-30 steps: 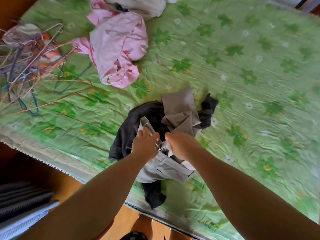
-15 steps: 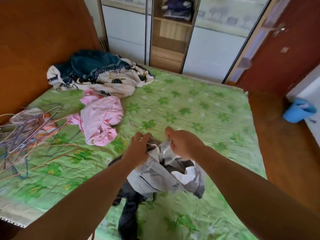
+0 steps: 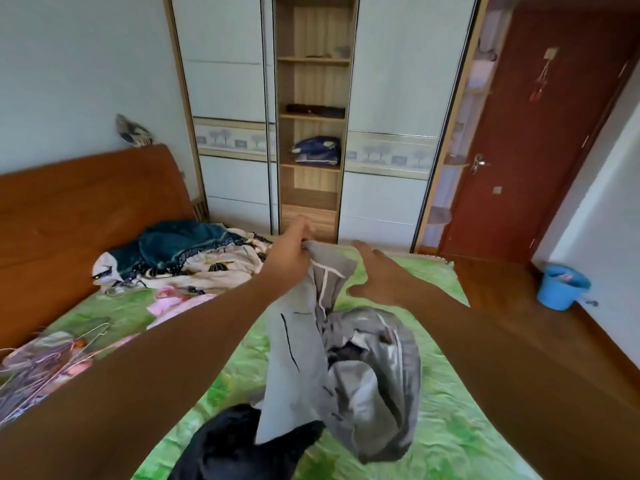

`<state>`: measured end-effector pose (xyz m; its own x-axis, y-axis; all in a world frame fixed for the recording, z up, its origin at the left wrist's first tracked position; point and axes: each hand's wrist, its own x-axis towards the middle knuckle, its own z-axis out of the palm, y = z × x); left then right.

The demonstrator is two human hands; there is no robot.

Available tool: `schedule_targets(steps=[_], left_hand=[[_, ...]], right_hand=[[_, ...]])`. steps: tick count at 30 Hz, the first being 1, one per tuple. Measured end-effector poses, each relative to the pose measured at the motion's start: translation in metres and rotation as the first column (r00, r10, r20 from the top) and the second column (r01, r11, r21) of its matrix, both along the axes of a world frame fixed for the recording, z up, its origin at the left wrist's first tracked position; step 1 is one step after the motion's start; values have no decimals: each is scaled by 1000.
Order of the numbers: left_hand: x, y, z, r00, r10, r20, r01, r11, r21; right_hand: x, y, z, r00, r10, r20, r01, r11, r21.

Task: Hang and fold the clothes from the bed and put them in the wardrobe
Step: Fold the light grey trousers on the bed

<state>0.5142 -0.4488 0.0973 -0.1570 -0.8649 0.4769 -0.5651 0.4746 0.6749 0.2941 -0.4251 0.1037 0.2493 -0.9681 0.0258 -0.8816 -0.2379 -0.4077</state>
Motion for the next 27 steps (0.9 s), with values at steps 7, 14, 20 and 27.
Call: schedule_targets(steps=[7,14,20,27], left_hand=[[-21,4,27,995,-85,-51,84,996,-32],[14,-10,-27,918,88,387,-165,971,171],[49,-16,-62,834,161,528,-340,903,261],[22,-33,3,938,188,290,-213,975,56]], right_hand=[[24,-12,30,999,12,48,-4,989,-150],[34,-16,49,995,-61,83,81,960,-267],[-6,-32,77,970,-243,5,233,924,-304],[-36,-20,52,831,-247,-499,222,969,-110]])
